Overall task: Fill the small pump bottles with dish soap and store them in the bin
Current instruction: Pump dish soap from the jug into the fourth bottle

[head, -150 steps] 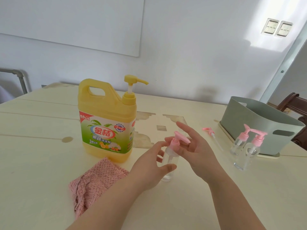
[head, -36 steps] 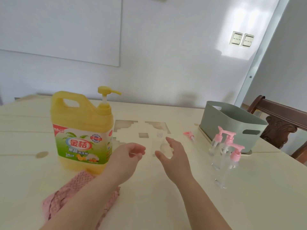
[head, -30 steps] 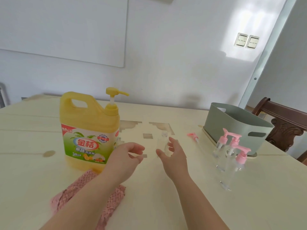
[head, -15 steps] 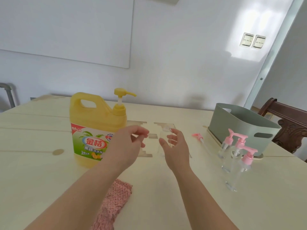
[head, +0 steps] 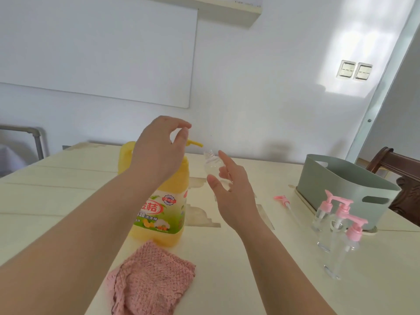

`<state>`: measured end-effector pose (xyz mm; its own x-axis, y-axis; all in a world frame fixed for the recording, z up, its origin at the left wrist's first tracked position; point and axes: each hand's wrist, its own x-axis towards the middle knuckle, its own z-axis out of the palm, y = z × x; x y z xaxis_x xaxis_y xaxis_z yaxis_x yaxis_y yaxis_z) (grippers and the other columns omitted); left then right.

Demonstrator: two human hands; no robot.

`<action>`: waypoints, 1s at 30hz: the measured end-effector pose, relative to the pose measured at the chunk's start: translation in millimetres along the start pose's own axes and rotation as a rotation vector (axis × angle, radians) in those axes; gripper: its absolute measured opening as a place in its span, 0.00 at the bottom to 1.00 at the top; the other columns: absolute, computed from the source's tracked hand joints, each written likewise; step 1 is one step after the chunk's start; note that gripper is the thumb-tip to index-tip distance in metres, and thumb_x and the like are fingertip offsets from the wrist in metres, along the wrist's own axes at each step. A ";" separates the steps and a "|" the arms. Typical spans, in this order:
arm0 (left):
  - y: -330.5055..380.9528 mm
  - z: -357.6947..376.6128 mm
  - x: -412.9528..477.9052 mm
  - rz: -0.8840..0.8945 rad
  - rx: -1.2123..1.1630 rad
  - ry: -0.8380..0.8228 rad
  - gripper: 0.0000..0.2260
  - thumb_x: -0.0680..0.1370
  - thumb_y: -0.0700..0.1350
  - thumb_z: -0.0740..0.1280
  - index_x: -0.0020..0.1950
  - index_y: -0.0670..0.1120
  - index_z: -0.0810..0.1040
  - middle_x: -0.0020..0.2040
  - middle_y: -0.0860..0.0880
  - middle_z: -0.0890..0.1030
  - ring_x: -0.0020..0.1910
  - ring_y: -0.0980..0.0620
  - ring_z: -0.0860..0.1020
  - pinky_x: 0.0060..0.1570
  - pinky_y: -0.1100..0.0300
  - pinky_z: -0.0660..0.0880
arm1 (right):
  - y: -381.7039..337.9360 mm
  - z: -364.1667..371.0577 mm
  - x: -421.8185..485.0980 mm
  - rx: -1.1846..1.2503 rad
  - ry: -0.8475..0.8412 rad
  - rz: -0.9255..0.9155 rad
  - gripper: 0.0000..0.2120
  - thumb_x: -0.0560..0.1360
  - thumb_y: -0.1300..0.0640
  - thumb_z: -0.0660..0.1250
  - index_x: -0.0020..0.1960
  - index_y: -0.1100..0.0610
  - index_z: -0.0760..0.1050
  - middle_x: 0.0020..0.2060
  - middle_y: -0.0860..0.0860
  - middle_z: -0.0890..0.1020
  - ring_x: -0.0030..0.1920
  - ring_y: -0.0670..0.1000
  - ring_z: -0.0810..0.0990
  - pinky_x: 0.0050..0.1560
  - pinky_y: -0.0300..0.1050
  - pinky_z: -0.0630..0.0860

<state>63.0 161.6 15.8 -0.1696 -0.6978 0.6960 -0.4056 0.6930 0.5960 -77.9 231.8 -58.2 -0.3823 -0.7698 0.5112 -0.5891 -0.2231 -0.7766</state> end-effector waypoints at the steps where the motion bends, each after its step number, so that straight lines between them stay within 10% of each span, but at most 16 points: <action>1: -1.6 0.6 5.5 -0.014 0.019 -0.051 0.11 0.81 0.48 0.57 0.57 0.54 0.78 0.56 0.58 0.75 0.57 0.59 0.71 0.54 0.64 0.64 | -0.1 0.8 1.1 -0.007 -0.003 0.004 0.26 0.78 0.53 0.65 0.73 0.39 0.62 0.54 0.39 0.69 0.55 0.32 0.70 0.54 0.31 0.67; 7: -5.1 7.7 29.8 -0.138 0.051 -0.380 0.15 0.82 0.49 0.54 0.54 0.50 0.80 0.48 0.56 0.80 0.47 0.50 0.76 0.41 0.61 0.70 | -5.5 -2.0 11.2 -0.102 -0.026 -0.017 0.26 0.79 0.53 0.65 0.73 0.39 0.61 0.57 0.43 0.69 0.54 0.36 0.71 0.52 0.35 0.68; 14: -13.6 12.5 32.4 -0.162 0.000 -0.412 0.14 0.82 0.50 0.54 0.57 0.55 0.79 0.40 0.63 0.76 0.42 0.62 0.73 0.38 0.67 0.66 | -9.9 -13.8 22.2 -0.100 -0.024 -0.035 0.24 0.75 0.51 0.70 0.68 0.39 0.67 0.54 0.38 0.75 0.52 0.38 0.75 0.53 0.37 0.71; 22: -12.3 27.0 28.8 -0.150 0.032 -0.433 0.14 0.80 0.53 0.54 0.57 0.60 0.78 0.42 0.62 0.80 0.49 0.55 0.76 0.53 0.55 0.73 | -6.3 -17.5 22.5 -0.104 0.018 -0.002 0.15 0.74 0.51 0.71 0.56 0.40 0.71 0.52 0.38 0.78 0.51 0.37 0.76 0.53 0.40 0.73; 30: -9.6 25.4 28.3 -0.163 0.067 -0.479 0.12 0.81 0.52 0.54 0.54 0.60 0.77 0.41 0.59 0.82 0.47 0.55 0.77 0.46 0.58 0.72 | -5.8 -20.0 22.3 -0.100 -0.023 0.004 0.15 0.74 0.50 0.71 0.57 0.38 0.71 0.53 0.38 0.78 0.51 0.37 0.76 0.51 0.37 0.72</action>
<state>39.3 130.6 19.7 -0.4854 -0.8115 0.3252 -0.5151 0.5660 0.6436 -97.2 227.8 -35.0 -0.3689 -0.7846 0.4983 -0.6562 -0.1598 -0.7375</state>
